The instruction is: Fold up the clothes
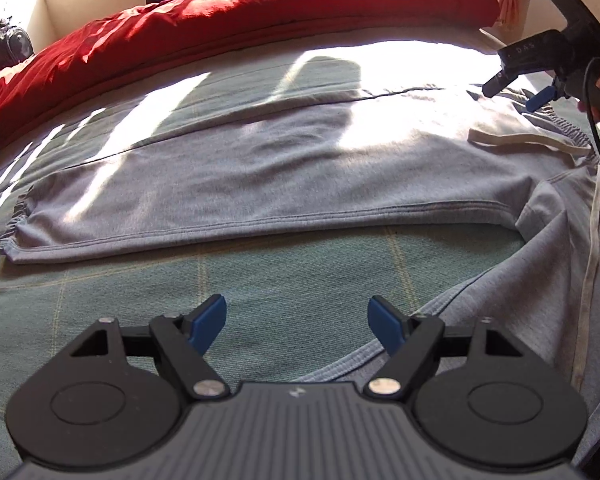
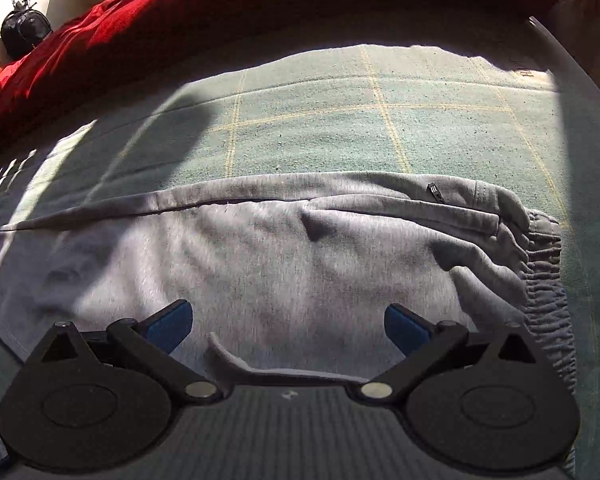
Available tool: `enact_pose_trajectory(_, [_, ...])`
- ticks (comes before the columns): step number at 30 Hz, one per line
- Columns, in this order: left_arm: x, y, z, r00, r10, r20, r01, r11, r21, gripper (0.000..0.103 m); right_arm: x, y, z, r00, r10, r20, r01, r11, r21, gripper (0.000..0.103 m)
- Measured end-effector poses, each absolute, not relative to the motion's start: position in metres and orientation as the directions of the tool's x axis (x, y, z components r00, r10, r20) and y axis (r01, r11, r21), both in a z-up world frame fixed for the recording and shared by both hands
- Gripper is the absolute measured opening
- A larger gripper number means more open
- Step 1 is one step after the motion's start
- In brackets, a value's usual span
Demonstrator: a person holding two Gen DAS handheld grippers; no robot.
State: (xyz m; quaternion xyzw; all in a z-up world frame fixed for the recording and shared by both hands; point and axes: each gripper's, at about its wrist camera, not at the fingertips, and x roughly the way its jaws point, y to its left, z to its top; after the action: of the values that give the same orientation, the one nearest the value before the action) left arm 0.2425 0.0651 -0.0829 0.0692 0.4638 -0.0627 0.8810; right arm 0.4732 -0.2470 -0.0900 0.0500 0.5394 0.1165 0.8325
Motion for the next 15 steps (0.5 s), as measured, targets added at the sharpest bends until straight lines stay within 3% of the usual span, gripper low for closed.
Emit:
enact_pose_trajectory(8, [0.188,0.059,-0.061,0.527,-0.074,-0.847,0.188,0.982,0.032,0.078,0.367,-0.23,-0.05,0.339,0.323,-0.884,-0.263,0.934,0.241,0.103])
enact_pose_trajectory(15, [0.146,0.035,-0.07,0.461,-0.12,-0.879,0.23,0.973,-0.012,0.081,0.282,-0.237,-0.086,0.23,0.383,-0.895,-0.176,0.921,0.349,0.103])
